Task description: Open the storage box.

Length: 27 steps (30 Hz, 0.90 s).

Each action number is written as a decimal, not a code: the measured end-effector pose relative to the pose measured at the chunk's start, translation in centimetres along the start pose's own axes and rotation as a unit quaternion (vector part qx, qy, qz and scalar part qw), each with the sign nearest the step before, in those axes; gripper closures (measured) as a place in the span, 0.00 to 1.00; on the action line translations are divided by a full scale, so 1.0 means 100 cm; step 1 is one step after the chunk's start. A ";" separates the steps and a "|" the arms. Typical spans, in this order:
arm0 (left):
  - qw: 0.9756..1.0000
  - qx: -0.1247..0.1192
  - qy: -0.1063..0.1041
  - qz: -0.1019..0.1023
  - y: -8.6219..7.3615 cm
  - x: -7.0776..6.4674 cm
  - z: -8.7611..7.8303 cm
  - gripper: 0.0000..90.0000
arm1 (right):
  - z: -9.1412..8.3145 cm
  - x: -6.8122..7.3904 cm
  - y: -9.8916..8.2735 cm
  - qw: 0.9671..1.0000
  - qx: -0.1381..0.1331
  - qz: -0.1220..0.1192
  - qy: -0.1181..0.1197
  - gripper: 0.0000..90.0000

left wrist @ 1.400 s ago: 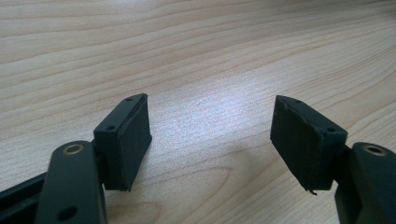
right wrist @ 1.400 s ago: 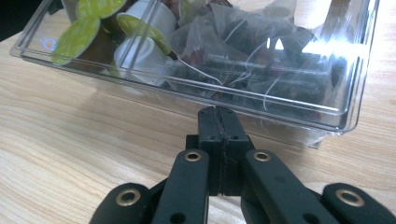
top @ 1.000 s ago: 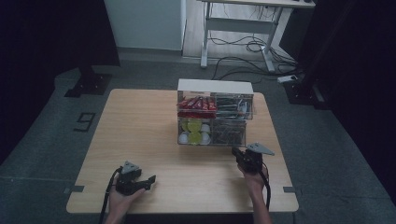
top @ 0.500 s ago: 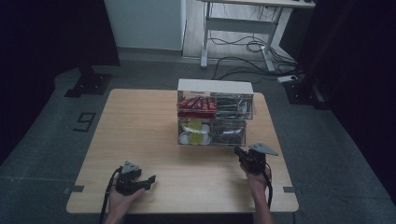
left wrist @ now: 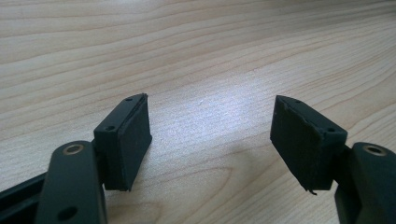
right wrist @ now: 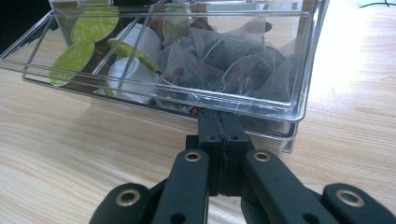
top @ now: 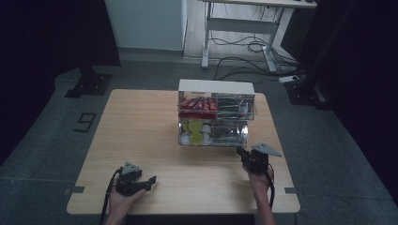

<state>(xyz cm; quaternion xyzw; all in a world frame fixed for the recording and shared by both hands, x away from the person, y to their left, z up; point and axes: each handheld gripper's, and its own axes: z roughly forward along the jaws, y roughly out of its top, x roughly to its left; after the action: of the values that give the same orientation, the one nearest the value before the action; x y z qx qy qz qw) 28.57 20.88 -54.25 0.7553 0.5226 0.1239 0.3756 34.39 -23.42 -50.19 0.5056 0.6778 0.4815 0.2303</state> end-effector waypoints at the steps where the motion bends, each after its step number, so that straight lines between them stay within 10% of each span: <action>1: 1.000 0.000 0.000 -0.001 0.000 0.000 0.000 0.32 | 0.000 0.000 0.000 1.000 -0.001 -0.001 0.000 0.99; 27: 1.000 -0.005 0.004 -0.002 0.000 0.001 -0.003 0.32 | 0.002 0.006 0.022 1.000 -0.026 -0.009 0.007 0.99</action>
<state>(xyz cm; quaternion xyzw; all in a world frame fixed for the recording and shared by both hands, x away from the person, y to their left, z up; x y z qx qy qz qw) 28.47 21.07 -54.05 0.7518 0.5252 0.1281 0.3777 35.30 -22.74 -48.21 0.4896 0.6711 0.5007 0.2432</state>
